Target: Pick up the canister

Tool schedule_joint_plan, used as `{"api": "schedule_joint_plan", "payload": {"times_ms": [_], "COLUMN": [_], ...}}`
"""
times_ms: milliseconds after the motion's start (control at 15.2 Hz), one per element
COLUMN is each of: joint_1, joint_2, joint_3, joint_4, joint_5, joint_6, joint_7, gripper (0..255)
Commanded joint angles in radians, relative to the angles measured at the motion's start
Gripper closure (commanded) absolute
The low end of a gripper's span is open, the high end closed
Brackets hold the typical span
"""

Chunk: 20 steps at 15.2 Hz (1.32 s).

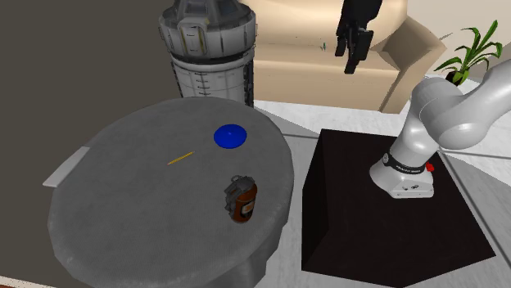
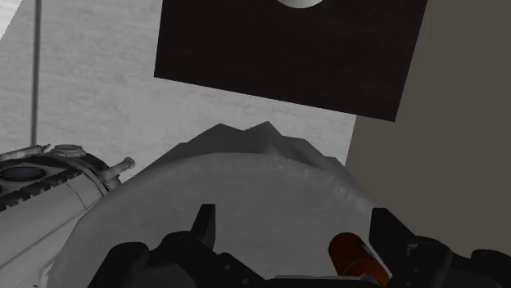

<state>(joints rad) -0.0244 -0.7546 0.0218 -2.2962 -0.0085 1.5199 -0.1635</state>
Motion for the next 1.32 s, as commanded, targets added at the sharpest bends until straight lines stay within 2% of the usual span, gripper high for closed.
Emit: {"api": "schedule_joint_plan", "payload": {"times_ms": [0,594,1254], "joint_1": [0.0,0.05,0.098], "joint_2": [0.0,0.302,0.67], "joint_3": [0.0,0.082,0.168], "joint_4": [0.0,0.067,0.244], "joint_5": [0.0,0.015,-0.022], "joint_6": [0.0,0.176,0.297], "joint_7": [0.0,0.013,0.044], "gripper": [0,0,0]}}
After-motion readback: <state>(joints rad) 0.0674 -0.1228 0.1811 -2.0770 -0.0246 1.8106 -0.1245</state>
